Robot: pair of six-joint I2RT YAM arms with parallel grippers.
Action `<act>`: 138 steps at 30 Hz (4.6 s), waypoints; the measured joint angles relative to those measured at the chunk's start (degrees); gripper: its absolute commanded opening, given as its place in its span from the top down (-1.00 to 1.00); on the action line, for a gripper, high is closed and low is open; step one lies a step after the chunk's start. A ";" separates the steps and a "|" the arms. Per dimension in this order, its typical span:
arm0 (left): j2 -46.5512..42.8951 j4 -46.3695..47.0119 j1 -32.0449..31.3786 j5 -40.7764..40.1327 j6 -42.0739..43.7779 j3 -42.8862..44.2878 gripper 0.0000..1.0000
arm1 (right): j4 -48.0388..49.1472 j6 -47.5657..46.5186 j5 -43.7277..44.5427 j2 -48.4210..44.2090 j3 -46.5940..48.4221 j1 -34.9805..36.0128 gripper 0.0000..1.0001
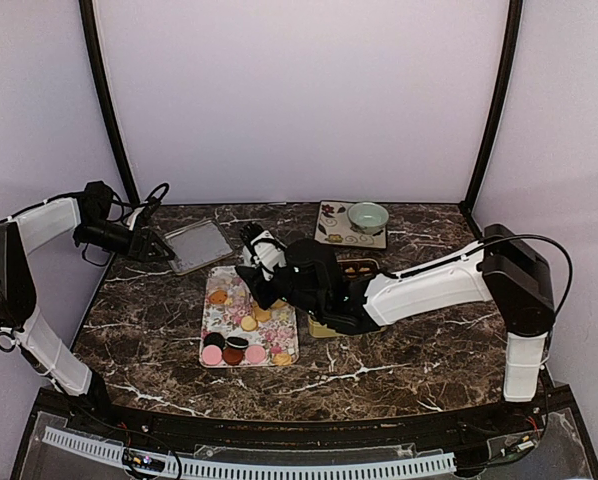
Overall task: Pack the cookies
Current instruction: Pick up the fake cookies from the plate, then place the fake cookies in the empty pocket of the box, then position the fake cookies on the plate.
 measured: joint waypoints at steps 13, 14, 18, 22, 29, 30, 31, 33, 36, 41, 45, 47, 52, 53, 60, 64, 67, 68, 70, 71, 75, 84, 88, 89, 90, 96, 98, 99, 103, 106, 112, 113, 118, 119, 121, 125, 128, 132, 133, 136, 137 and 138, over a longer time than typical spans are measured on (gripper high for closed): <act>0.00 -0.39 0.00 0.00 0.09 0.00 -0.84 | -0.42 0.22 0.04 -1.33 -1.18 0.00 0.49; 0.00 -0.39 0.00 0.00 0.09 0.00 -0.83 | -0.96 0.20 0.07 -1.75 -1.33 0.00 0.49; 0.00 -0.46 0.00 0.00 0.07 0.09 -0.83 | -2.40 0.00 0.26 -4.98 -2.97 -0.24 0.49; 0.00 -0.76 0.00 0.00 0.09 0.81 -0.83 | -3.63 -0.42 0.83 -11.85 -5.97 -1.05 0.49; 0.02 -0.81 0.00 0.02 0.07 0.98 -0.83 | -4.66 -1.60 4.72 -26.21 -14.67 -3.72 0.50; 0.02 -0.81 0.00 0.00 0.07 0.98 -0.83 | -4.90 -1.70 5.42 -27.85 -16.24 -4.31 0.49; 0.02 -0.81 0.00 0.02 0.07 0.98 -0.84 | -5.38 -1.75 6.12 -29.38 -17.92 -4.83 0.49; 0.02 -0.81 0.00 0.02 0.07 0.98 -0.83 | -6.64 -1.90 7.61 -31.95 -21.05 -5.68 0.50; 0.02 -0.81 0.00 0.02 0.07 0.98 -0.83 | -8.94 -1.86 9.51 -34.49 -24.52 -6.49 0.50; 0.02 -0.81 0.00 0.02 0.07 0.98 -0.83 | -10.97 -1.05 11.63 -36.72 -27.91 -6.73 0.50; 0.02 -0.81 0.00 0.02 0.07 0.98 -0.83 | -10.99 -0.57 12.07 -36.83 -28.41 -6.75 0.48; 0.02 -0.81 0.00 0.00 0.07 0.98 -0.83 | -10.97 -0.42 12.13 -36.83 -28.44 -6.75 0.40; 0.02 -0.81 0.00 0.00 0.07 0.98 -0.83 | -10.75 0.20 12.31 -36.89 -28.76 -6.75 0.19; 0.02 -0.83 0.00 0.00 0.07 0.98 -0.83 | -10.80 0.28 12.33 -36.89 -28.87 -6.75 0.19; 0.02 -0.85 0.00 0.00 0.07 1.01 -0.83 | -11.56 0.33 12.68 -38.36 -29.35 -6.75 0.20; 0.02 -0.87 0.00 0.00 0.09 1.01 -0.83 | -11.80 0.11 12.70 -39.41 -29.24 -6.75 0.21; 0.02 -0.90 0.00 0.00 0.09 1.01 -0.83 | -12.17 -0.07 12.15 -39.47 -28.41 -6.75 0.22; 0.02 -0.90 0.00 0.00 0.09 1.01 -0.83 | -12.20 -0.11 11.72 -39.36 -27.89 -6.75 0.23; 0.02 -0.92 0.00 -0.02 0.09 1.01 -0.83 | -12.15 -0.11 10.71 -38.71 -26.25 -6.75 0.22; 0.02 -0.92 0.00 -0.07 0.09 1.01 -0.83 | -12.04 -0.09 10.12 -38.01 -25.14 -6.75 0.23; 0.02 -1.03 0.02 -0.52 0.11 1.01 -0.84 | -10.47 0.11 7.17 -33.40 -20.33 -6.60 0.23; 0.02 -1.55 0.42 -1.01 0.17 1.01 -0.84 | -6.80 1.20 -0.20 -14.34 -5.42 -4.68 0.22; 0.02 -1.73 0.44 -1.05 0.31 1.01 -0.84 | -5.90 2.34 -2.64 -6.60 0.07 -4.31 0.22; 0.02 -1.73 0.50 -1.05 0.37 1.01 -0.84 | -5.81 2.71 -3.15 -4.92 1.33 -4.15 0.22; 0.02 -1.79 0.59 -1.07 0.46 1.01 -0.84 | -5.64 2.86 -3.65 -3.41 2.60 -4.09 0.22; 0.00 -1.86 1.01 -1.29 1.20 1.01 -0.84 | -5.25 4.07 -5.64 2.16 7.76 -4.04 0.22; 0.00 -1.86 1.05 -1.29 1.31 0.98 -0.84 | -5.20 4.15 -5.99 2.71 8.52 -4.04 0.22; 0.00 -1.86 1.05 -1.29 1.42 0.98 -0.84 | -5.18 4.15 -6.14 2.89 8.74 -4.04 0.22; -0.09 -1.86 1.05 -1.29 1.62 0.98 -0.83 | -4.87 4.17 -6.36 3.65 9.33 -4.04 0.22; -0.31 -1.86 1.05 -1.29 1.64 0.98 -0.84 | -4.85 4.17 -6.29 4.42 9.33 -4.04 0.22; -0.68 -1.86 1.16 -1.29 1.66 0.98 -0.84 | -4.31 4.15 -6.25 4.94 9.22 -4.04 0.24; -0.68 -1.86 1.16 -1.29 1.66 0.98 -0.83 | -4.24 4.15 -6.25 4.94 9.18 -4.04 0.24; -0.70 -1.86 1.16 -1.29 1.66 0.98 -0.83 | -2.23 4.15 -6.23 4.83 7.85 -4.04 0.24; -0.70 -1.86 1.16 -1.29 1.66 0.98 -0.83 | -1.84 4.13 -6.14 4.70 7.45 -4.04 0.24; -0.70 -1.86 1.16 -1.29 1.64 0.98 -0.83 | -1.51 4.00 -5.97 4.37 6.88 -4.04 0.24; -0.70 -1.86 1.16 -1.27 1.64 0.98 -0.83 | -1.44 3.91 -5.62 2.97 5.09 -3.89 0.25; -0.70 -1.86 1.16 -1.27 1.64 0.98 -0.83 | -1.68 3.89 -5.38 1.88 3.72 -3.54 0.26; -0.72 -1.86 1.16 -1.27 1.64 0.98 -0.83 | -2.43 3.04 -4.48 0.96 2.64 -2.14 0.27; -0.72 -1.86 1.16 -1.27 1.64 0.98 -0.83 | -2.84 2.75 -4.17 0.70 2.38 -1.70 0.27; -0.72 -1.86 1.16 -1.25 1.64 0.98 -0.83 | -3.54 2.14 -3.02 -0.55 0.83 -0.61 0.27; -0.72 -1.86 1.16 -1.25 1.64 0.98 -0.83 | -3.82 2.12 -2.89 -1.14 0.17 -0.42 0.27; -0.72 -1.86 1.16 -1.25 1.64 0.98 -0.83 | -4.28 2.14 -2.56 -1.77 -0.50 -0.22 0.27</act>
